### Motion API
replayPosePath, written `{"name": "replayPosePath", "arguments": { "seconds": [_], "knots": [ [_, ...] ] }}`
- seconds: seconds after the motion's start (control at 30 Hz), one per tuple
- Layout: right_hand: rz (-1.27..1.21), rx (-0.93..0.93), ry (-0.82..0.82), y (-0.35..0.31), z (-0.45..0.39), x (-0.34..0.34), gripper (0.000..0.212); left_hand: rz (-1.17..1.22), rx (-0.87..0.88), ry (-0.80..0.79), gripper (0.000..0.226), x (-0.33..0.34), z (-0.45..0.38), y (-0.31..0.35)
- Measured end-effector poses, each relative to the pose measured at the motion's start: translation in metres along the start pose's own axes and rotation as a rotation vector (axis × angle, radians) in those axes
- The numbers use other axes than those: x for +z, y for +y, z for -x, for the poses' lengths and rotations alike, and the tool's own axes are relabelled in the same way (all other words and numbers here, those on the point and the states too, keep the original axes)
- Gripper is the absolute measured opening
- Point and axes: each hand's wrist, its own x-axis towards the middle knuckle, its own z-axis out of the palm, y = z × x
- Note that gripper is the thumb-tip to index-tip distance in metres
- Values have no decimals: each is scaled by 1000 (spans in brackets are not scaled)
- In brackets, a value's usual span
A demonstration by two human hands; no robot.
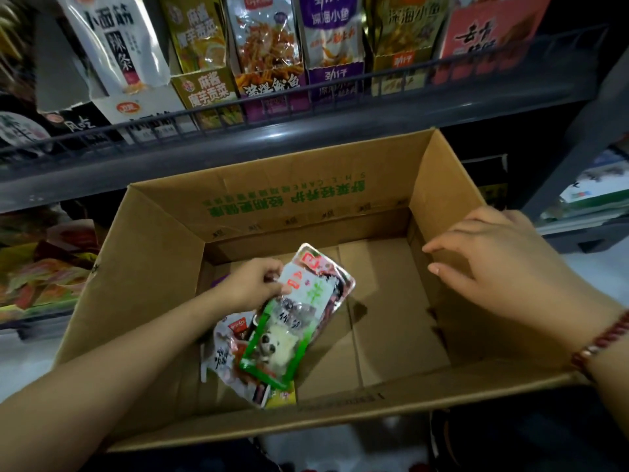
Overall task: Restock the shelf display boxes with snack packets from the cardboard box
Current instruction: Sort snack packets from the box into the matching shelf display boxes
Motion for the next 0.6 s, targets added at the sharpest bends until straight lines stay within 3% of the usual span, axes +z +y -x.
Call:
{"name": "replayPosePath", "arguments": {
  "seconds": [0.17,0.37,0.6],
  "knots": [
    [5,7,-1,-1,-1,-1,39,375,-69,144,7,-12,12,27],
    [-76,22,18,-2,-1,-7,35,500,-66,414,9,-23,35,59],
    [-255,-42,42,-27,-5,-26,47,834,30,558,5,-36,71,103]
  ]
}}
